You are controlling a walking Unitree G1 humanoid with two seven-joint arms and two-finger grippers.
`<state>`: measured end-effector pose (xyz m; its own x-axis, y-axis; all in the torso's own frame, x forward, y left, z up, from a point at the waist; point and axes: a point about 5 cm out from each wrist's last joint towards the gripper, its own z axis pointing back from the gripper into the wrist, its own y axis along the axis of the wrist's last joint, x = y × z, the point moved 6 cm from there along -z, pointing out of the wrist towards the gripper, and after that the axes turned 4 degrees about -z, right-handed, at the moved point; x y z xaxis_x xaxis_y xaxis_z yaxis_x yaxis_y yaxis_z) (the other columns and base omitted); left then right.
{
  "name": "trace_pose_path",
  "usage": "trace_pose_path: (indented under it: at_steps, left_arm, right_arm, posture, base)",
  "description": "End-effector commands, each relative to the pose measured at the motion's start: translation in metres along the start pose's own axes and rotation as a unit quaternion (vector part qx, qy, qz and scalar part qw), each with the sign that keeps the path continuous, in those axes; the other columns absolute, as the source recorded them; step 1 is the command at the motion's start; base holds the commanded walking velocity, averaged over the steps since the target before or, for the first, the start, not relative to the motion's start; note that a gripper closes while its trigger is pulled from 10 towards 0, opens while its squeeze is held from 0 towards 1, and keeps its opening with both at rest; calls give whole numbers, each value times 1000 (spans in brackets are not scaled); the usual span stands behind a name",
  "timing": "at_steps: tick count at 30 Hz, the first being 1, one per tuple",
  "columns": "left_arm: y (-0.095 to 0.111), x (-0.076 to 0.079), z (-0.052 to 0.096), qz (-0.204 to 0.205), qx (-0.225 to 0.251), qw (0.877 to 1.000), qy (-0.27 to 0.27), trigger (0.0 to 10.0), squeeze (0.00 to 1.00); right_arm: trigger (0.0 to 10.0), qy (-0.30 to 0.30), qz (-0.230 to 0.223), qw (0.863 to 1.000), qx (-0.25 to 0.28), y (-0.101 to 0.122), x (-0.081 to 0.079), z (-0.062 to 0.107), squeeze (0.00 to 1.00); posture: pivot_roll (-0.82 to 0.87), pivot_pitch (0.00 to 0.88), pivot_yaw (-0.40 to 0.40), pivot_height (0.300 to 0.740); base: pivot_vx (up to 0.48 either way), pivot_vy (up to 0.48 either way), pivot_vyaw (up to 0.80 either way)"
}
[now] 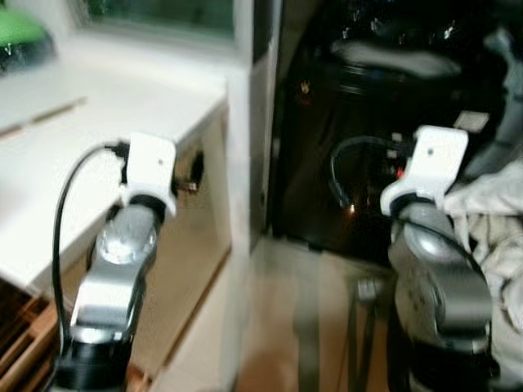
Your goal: Clothes washing
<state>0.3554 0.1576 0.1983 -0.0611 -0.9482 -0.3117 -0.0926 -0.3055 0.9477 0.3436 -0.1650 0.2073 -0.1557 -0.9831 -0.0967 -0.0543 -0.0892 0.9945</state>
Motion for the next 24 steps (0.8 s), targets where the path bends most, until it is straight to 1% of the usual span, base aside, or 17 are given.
trace_pose_path:
  at_steps: [1,8,10,14,15,19,22,23,24]
  left_arm:
    - [3,9,-1,2,4,1000,-16,10000,0]
    - [-1,11,-2,28,-5,999,-15,10000,0]
    - [-3,11,-2,30,-8,999,-13,10000,0]
    - [-5,12,-1,28,-11,999,-15,10000,0]
    - [-5,13,-3,22,-12,1000,-19,10000,0]
    - [-1,15,-6,21,-6,999,-23,10000,0]
    - [2,13,-11,22,1,1000,-20,10000,0]
    - [5,12,-13,23,5,1000,-17,10000,0]
    - [5,12,-13,23,6,1000,-16,10000,0]
  right_arm:
    - [10000,-8,2,1000,-1,0,7,0,0]
    - [10000,5,-2,1000,-17,-13,2,5,0]
    - [10000,8,-7,1000,-25,-16,1,6,0]
    - [10000,16,-10,1000,-25,-17,-1,7,0]
    - [10000,20,-16,999,-22,-16,-3,7,0]
    - [10000,24,-22,999,-8,-10,-6,7,0]
    - [10000,29,-32,999,5,-1,-9,5,0]
    - [10000,36,-38,999,13,4,-13,5,0]
    - [10000,38,-40,998,14,5,-14,5,0]
  posture:
    - [22,0,18,740]
    - [18,0,19,740]
    - [18,0,14,740]
    - [15,0,18,740]
    - [10,0,31,740]
    - [10,0,33,740]
    - [12,0,33,740]
    - [16,0,26,740]
    - [17,0,23,740]
  base:
    - [285,0,0]
    - [296,0,0]
    - [300,0,0]
    - [303,0,0]
    - [300,0,0]
    - [301,0,0]
    - [299,0,0]
    - [300,0,0]
    - [300,0,0]
